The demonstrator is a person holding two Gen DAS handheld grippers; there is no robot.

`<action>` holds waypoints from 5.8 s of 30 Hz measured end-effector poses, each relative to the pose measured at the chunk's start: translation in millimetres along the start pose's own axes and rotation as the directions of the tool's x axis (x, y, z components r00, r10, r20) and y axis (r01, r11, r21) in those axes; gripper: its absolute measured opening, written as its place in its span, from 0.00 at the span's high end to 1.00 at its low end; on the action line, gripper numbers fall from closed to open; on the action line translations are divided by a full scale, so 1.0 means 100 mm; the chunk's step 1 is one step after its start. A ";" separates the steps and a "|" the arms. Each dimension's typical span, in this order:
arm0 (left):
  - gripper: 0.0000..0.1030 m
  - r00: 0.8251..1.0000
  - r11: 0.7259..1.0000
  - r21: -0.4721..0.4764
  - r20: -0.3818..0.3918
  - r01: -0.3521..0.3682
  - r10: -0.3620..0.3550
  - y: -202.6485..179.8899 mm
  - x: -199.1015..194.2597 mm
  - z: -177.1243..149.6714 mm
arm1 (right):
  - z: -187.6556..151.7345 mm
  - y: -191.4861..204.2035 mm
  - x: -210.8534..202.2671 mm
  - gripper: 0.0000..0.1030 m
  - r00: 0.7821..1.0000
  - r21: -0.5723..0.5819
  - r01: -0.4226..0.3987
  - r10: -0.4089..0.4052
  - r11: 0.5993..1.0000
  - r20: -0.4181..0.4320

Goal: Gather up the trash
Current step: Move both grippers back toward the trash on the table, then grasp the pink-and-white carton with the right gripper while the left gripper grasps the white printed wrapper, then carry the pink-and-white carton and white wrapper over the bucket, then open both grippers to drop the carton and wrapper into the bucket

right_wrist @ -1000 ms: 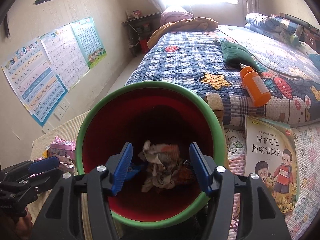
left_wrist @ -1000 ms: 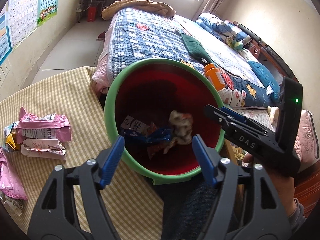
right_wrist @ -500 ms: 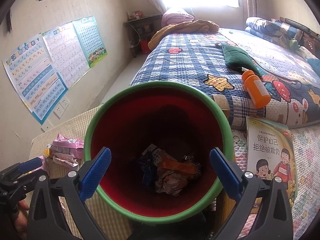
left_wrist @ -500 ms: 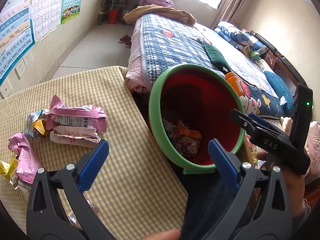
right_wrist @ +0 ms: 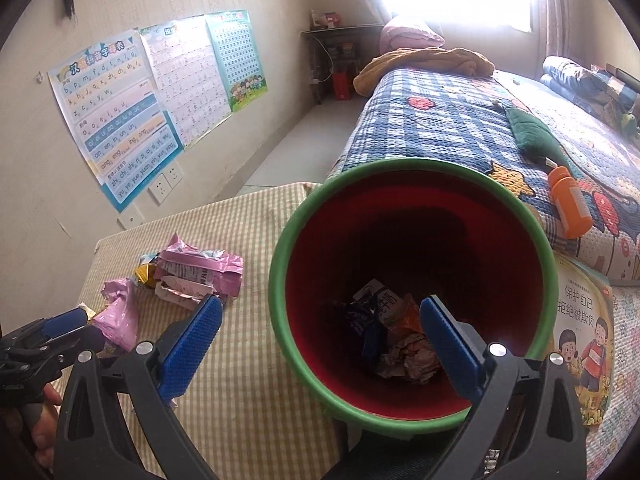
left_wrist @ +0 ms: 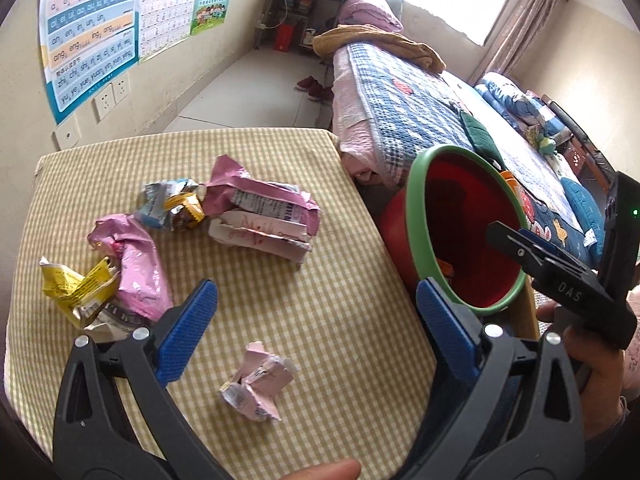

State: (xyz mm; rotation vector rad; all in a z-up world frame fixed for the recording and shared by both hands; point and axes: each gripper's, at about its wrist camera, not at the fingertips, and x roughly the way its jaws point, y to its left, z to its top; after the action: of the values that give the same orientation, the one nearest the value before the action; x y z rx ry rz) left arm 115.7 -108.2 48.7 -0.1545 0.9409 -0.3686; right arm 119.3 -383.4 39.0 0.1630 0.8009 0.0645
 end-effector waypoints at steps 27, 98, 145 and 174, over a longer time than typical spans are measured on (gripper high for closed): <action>0.05 0.976 0.938 -0.268 -0.065 -0.218 0.208 1.40 -0.36 -0.53 | -0.18 1.05 0.43 0.07 0.988 -0.160 -0.132 0.117 0.978 -0.104; 0.58 0.971 0.940 -0.245 -0.088 -0.236 0.221 1.47 -0.15 -0.71 | -0.37 1.55 0.99 0.75 0.979 -0.407 -0.154 0.083 0.900 -0.187; 0.58 0.999 1.000 0.028 -0.033 0.006 -0.005 -0.27 0.30 0.01 | -0.04 0.02 0.12 0.75 1.000 -0.121 0.001 -0.002 0.993 -0.012; 0.53 0.980 0.972 0.151 -0.118 0.179 -0.162 -1.40 1.00 0.35 | -0.11 -0.99 0.09 0.71 0.991 0.033 0.135 -0.134 0.990 -0.023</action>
State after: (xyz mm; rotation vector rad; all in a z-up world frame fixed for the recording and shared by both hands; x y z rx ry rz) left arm 163.8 -276.2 33.1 -0.0684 0.9995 -0.6151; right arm 117.5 -478.4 8.3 0.1404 0.8326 -0.0753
